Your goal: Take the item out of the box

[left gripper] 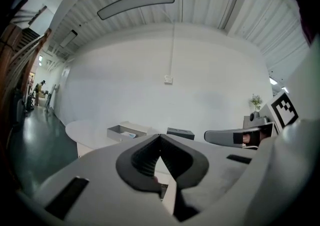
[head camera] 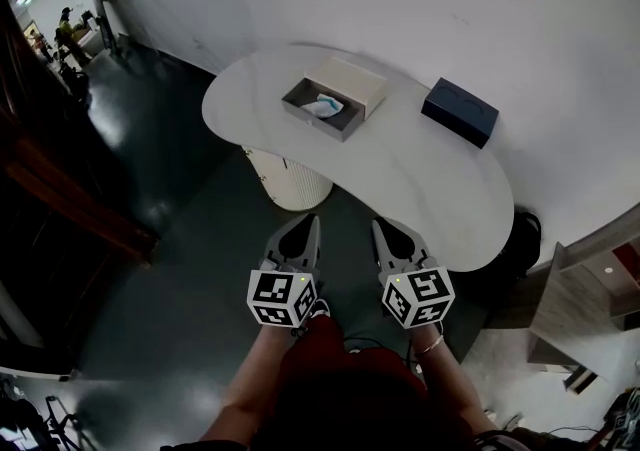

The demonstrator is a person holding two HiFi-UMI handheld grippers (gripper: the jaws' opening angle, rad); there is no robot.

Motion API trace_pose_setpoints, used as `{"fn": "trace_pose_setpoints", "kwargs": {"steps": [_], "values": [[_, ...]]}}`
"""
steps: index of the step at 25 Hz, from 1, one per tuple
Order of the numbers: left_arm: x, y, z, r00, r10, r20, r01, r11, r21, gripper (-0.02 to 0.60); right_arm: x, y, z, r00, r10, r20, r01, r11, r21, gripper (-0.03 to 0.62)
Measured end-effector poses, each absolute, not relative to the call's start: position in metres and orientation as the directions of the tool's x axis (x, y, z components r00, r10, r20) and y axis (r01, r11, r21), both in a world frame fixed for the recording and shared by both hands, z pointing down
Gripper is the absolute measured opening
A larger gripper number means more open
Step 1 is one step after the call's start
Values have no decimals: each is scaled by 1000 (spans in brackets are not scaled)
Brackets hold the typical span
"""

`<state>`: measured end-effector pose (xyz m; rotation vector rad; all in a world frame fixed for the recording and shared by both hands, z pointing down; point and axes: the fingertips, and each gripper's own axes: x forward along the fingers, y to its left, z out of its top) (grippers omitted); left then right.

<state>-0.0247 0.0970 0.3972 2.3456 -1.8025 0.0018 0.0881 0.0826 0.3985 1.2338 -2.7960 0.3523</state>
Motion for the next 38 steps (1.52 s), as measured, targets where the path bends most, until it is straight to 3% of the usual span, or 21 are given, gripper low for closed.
{"fn": "trace_pose_setpoints", "kwargs": {"steps": [20, 38], "values": [[-109, 14, 400, 322, -942, 91, -933, -300, 199, 23, 0, 4, 402, -638, -747, 185, -770, 612, -183, 15], [-134, -12, 409, 336, -933, 127, -932, -311, 185, 23, -32, -21, 410, -649, -726, 226, -760, 630, -159, 15]]}}
